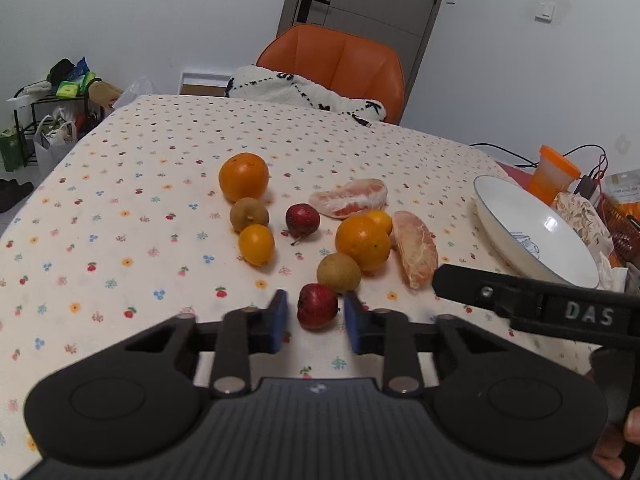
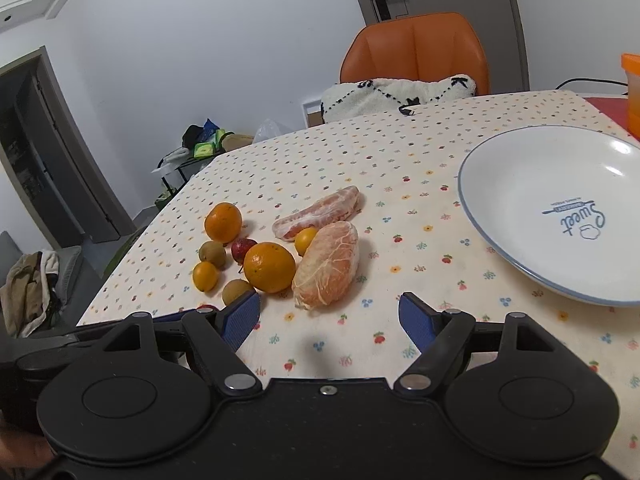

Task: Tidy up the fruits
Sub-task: 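Grasp the netted peeled pomelo with the right gripper while the left grasps a red plum, then carry both fruits onto the white plate and open both grippers to release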

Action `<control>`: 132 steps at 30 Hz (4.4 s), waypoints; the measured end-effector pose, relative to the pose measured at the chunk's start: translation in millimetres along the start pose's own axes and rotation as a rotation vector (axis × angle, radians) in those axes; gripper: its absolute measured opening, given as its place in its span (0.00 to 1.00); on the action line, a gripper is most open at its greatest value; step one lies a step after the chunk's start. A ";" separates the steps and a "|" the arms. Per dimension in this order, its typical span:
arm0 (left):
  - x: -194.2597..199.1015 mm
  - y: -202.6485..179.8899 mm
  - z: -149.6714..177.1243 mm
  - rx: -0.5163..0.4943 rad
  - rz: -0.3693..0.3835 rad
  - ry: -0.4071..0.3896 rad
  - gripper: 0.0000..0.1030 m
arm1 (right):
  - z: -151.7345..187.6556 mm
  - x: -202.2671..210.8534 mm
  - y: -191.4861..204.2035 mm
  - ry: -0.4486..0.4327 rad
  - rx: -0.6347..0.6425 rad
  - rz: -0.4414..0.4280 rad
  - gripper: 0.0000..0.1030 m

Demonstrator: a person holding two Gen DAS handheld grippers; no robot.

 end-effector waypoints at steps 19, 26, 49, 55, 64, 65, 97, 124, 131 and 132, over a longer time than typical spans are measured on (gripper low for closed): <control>13.9 17.4 -14.7 0.055 -0.020 -0.057 0.19 | -18.9 -35.4 8.8 0.003 -0.011 0.056 0.54; 20.4 12.9 -20.0 0.046 -0.018 -0.077 0.19 | -19.6 -39.6 6.4 0.002 0.005 0.059 0.35; 29.7 -42.1 -35.4 -0.042 0.038 -0.137 0.19 | -21.8 38.6 -12.3 -0.146 -0.018 -0.001 0.33; 26.2 -61.8 -41.2 -0.065 0.062 -0.145 0.19 | -22.8 52.8 -25.9 -0.175 -0.044 0.007 0.33; 18.2 -97.0 -45.3 -0.114 0.100 -0.149 0.19 | -18.7 70.1 -53.9 -0.218 -0.077 0.052 0.33; 16.3 -100.4 -46.0 -0.117 0.104 -0.146 0.19 | -18.4 71.4 -57.6 -0.222 -0.081 0.058 0.33; -75.2 -183.3 -74.0 -0.218 0.143 -0.022 0.19 | -25.1 65.5 -170.0 -0.241 -0.231 0.194 0.33; -87.9 -182.8 -90.0 -0.222 0.092 -0.007 0.52 | -38.1 50.3 -178.1 -0.242 -0.260 0.239 0.49; -66.5 -169.0 -92.2 -0.201 0.093 -0.024 0.73 | -32.5 63.9 -159.5 -0.273 -0.246 0.231 0.68; -63.4 -166.8 -92.0 -0.197 0.085 -0.027 0.73 | -31.6 65.7 -157.5 -0.276 -0.250 0.232 0.70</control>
Point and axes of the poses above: each gripper's, at about its wrist camera, not at the fingertips, and x roughly against the way its jaws point, y to its left, z to its underside, the point moved 1 cm from there along -x, roughly the way its jaws point, and after that the axes turned 5 degrees about y, right-handed, at the moved point
